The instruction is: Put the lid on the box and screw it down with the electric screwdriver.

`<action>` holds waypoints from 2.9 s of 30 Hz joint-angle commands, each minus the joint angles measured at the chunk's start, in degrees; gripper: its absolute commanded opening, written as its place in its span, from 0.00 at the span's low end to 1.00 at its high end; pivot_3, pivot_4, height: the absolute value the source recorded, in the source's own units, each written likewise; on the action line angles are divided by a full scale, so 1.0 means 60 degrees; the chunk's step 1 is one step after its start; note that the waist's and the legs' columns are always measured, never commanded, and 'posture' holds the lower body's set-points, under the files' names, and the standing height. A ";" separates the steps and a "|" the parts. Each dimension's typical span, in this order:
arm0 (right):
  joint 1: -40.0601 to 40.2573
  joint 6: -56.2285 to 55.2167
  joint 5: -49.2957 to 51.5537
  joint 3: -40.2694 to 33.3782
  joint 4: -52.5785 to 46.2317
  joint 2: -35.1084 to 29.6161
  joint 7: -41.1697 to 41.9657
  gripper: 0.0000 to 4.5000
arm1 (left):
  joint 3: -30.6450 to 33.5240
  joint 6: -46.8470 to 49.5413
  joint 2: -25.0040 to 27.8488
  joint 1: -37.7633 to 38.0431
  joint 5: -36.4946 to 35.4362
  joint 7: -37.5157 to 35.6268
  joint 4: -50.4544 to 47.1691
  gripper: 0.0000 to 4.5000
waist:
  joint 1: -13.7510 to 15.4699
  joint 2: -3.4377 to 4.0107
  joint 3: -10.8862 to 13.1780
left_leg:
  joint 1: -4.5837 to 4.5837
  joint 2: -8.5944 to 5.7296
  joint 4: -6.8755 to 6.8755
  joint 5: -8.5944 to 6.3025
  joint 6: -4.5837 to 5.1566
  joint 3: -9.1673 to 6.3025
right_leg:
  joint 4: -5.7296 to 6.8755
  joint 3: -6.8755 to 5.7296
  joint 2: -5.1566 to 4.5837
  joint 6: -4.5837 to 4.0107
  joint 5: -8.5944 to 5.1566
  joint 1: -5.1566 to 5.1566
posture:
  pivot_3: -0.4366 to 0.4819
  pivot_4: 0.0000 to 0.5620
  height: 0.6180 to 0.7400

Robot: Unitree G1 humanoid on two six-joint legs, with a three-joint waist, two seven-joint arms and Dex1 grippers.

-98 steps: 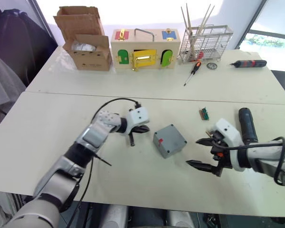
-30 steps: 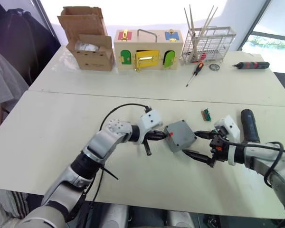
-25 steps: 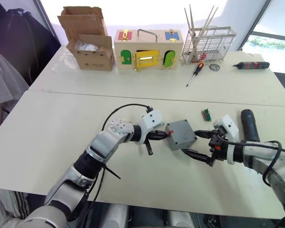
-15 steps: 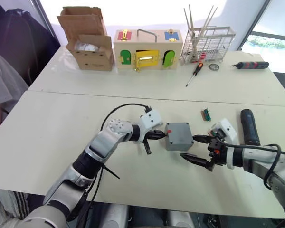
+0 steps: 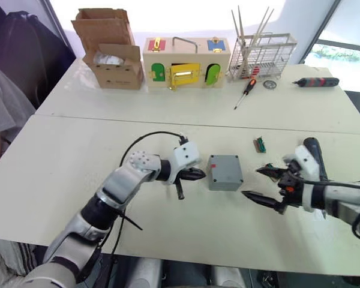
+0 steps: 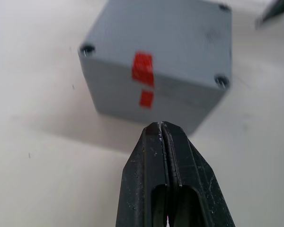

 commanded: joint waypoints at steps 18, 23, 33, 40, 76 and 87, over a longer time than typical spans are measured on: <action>-0.0399 -0.2652 -0.1345 -0.0350 0.3231 0.1743 -0.0891 0.61 | 0.1167 0.1128 0.0872 -0.0086 -0.2054 -0.0467 -0.1792 0.00 | -0.0018 0.0002 -0.0002 | 0.0006 -0.0003 0.0000 0.0001 -0.0003 0.0005 | -0.0001 0.0003 0.0001 0.0000 0.0000 0.0007 | 0.48 0.27 0.99; -0.0772 -0.2903 -0.1476 -0.0093 0.3736 0.1896 -0.0895 0.61 | 0.1067 0.1090 0.0900 -0.0047 -0.2019 -0.0374 -0.1784 0.00 | 0.0007 0.0002 -0.0002 | 0.0006 -0.0004 0.0001 0.0002 -0.0004 0.0004 | -0.0002 0.0003 0.0000 0.0000 0.0000 0.0008 | 0.48 0.27 0.99; -0.1045 -0.3131 -0.1655 0.0168 0.4098 0.2070 -0.1018 0.46 | 0.0971 0.1063 0.0807 0.0060 -0.2029 0.0012 -0.1820 0.00 | -0.0002 0.0002 -0.0002 | 0.0006 -0.0004 0.0001 0.0002 -0.0004 0.0003 | -0.0001 0.0003 0.0000 0.0000 0.0000 0.0008 | 0.48 0.27 0.99; -0.1052 -0.3242 -0.1831 0.0348 0.4187 0.2106 -0.1046 0.01 | 0.0972 0.0975 0.0863 0.0022 -0.2000 0.0065 -0.1754 0.00 | -0.0002 0.0002 -0.0002 | 0.0006 -0.0004 0.0001 0.0002 -0.0005 0.0003 | -0.0001 0.0003 0.0000 0.0000 0.0000 0.0008 | 0.48 0.27 0.99; -0.2818 -0.0461 0.0805 0.0058 0.1244 0.1797 -0.1319 0.01 | 0.0899 0.0728 0.1033 -0.0152 -0.1840 -0.0069 -0.1386 0.00 | 0.0013 0.0003 -0.0001 | 0.0004 -0.0001 -0.0003 0.0002 -0.0004 -0.0002 | -0.0002 0.0000 0.0000 0.0000 0.0000 0.0008 | 0.48 0.27 0.99; -0.2604 -0.0889 0.0301 0.0978 0.1441 0.1912 -0.1286 0.01 | 0.0944 0.0799 0.1069 0.0070 -0.1829 -0.0014 -0.1611 0.00 | -0.0004 0.0003 -0.0001 | 0.0003 -0.0007 -0.0001 0.0002 -0.0004 0.0001 | -0.0002 0.0004 -0.0003 0.0000 0.0000 0.0005 | 0.48 0.27 0.99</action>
